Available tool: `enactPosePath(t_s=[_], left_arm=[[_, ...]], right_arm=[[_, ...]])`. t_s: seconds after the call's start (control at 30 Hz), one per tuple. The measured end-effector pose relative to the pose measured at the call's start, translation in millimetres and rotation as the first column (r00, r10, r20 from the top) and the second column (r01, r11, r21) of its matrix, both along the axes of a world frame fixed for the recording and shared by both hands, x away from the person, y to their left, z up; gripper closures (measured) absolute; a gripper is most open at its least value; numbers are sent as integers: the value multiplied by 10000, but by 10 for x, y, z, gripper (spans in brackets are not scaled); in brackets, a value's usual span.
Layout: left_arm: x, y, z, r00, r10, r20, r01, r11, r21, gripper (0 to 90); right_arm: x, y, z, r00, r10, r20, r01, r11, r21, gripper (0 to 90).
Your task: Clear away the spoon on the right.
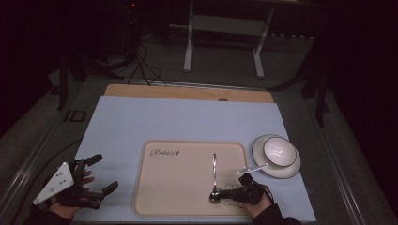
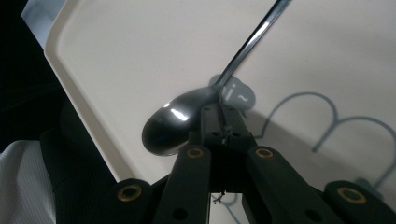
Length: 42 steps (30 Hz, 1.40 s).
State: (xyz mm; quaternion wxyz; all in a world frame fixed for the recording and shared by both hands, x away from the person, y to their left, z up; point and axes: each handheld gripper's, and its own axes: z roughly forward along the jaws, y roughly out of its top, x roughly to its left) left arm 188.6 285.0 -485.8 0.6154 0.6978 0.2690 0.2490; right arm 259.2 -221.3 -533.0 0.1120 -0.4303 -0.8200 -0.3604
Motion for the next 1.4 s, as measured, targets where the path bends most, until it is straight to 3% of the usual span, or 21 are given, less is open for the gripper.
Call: enactPosePath(t_s=[0.2, 0.37, 0.6, 0.7, 0.73, 0.77, 0.87, 0.9, 1.07, 1.3, 1.33, 1.4], left_arm=[[-6, 7, 2, 10000, 17, 11, -17, 10000, -52, 0], [-2, 0, 2, 10000, 1, 9, -1, 10000, 1, 0], [-2, 1, 1, 10000, -2, -1, 2, 10000, -59, 0], [-2, 0, 1, 10000, -15, -3, 15, 10000, -73, 0], [-2, 1, 2, 10000, -20, 10, 20, 10000, -58, 0], [-3, 1, 2, 10000, -21, 18, 22, 10000, -48, 0], [-6, 2, 3, 10000, -9, 9, 9, 10000, -73, 0], [-9, 4, 5, 10000, -8, 21, 8, 10000, -70, 0], [-10, 10, 5, 10000, 8, 17, -8, 10000, -72, 0], [-2, 17, -5, 10000, 25, -36, -25, 9999, -134, 0], [-1, 19, -6, 10000, 20, -46, -21, 9999, -142, 0], [-2, 21, -6, 10000, 39, -58, -40, 9999, -136, 0]], right_arm=[[13, -61, 22, 9996, -256, 139, 256, 9997, 0, 900], [53, -152, 169, 9950, -638, 765, 605, 9972, 444, 890], [91, -126, 326, 9819, -760, 1737, 636, 9951, 758, 676], [94, -93, 400, 9712, -762, 2257, 579, 9946, 865, 530], [96, -78, 442, 9601, -895, 2649, 659, 9931, 965, 428], [96, -78, 442, 9601, -895, 2649, 659, 9931, 965, 428], [91, -68, 502, 9374, -1235, 3255, 900, 9891, 1162, 313], [89, -70, 518, 9335, -1190, 3382, 824, 9893, 1206, 270], [60, -132, 587, 9087, -1350, 3950, 814, 9854, 1494, 209], [13, -307, 578, 8831, -1580, 4418, 1140, 9856, 1246, 192], [-11, -353, 564, 8743, -1679, 4554, 1305, 9850, 1126, 192], [-23, -376, 557, 8713, -1690, 4607, 1339, 9851, 1081, 192]])
